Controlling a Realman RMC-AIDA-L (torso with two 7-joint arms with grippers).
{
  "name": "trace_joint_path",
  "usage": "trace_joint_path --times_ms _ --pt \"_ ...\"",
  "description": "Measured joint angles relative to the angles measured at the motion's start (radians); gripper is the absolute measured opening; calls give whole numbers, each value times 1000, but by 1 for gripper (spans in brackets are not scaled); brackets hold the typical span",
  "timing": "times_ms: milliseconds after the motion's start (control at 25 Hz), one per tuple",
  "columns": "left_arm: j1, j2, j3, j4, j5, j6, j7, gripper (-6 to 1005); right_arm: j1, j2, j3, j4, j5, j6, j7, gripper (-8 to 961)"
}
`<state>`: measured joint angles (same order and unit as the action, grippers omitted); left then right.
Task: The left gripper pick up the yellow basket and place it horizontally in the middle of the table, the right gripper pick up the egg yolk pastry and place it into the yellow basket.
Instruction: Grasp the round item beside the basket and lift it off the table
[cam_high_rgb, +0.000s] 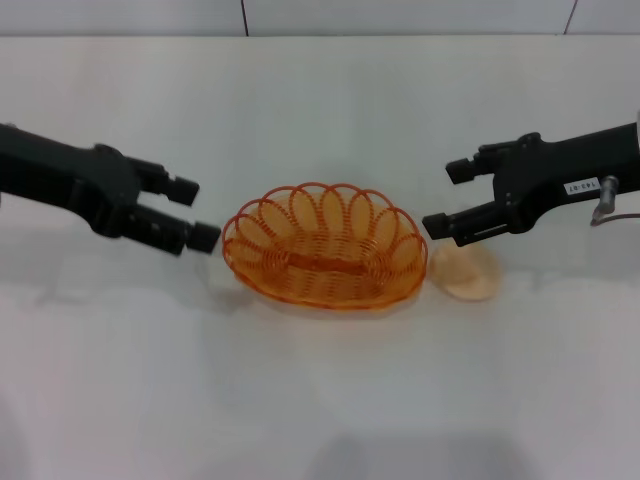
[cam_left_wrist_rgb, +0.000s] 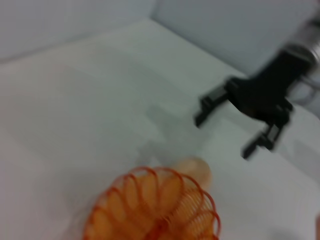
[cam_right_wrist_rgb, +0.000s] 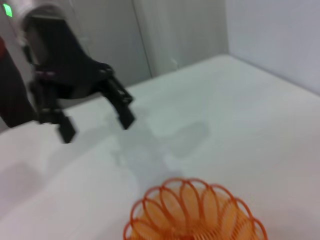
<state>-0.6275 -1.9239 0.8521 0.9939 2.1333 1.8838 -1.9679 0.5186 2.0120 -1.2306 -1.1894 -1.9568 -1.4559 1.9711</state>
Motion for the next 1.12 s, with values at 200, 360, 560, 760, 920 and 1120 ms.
trace_joint_path --times_ms 200,360,560,760,920,1120 --pt "0 -3 31 4 4 0 0 879 3 0 0 -33 -82 -19 75 748" --pt "0 -5 26 4 3 -6 0 879 -2 1 -1 -37 -123 -22 108 746" --pt "0 -9 26 4 2 -10 -2 879 3 3 -27 -32 -187 -13 145 744" --pt "0 -21 30 2 2 -11 -4 879 1 3 -50 -19 -207 18 149 742" --pt "1 -24 28 2 3 -15 -4 879 5 2 -85 15 -215 56 149 741" --pt "3 -27 28 0 3 -23 -4 879 10 3 -112 33 -223 86 150 743"
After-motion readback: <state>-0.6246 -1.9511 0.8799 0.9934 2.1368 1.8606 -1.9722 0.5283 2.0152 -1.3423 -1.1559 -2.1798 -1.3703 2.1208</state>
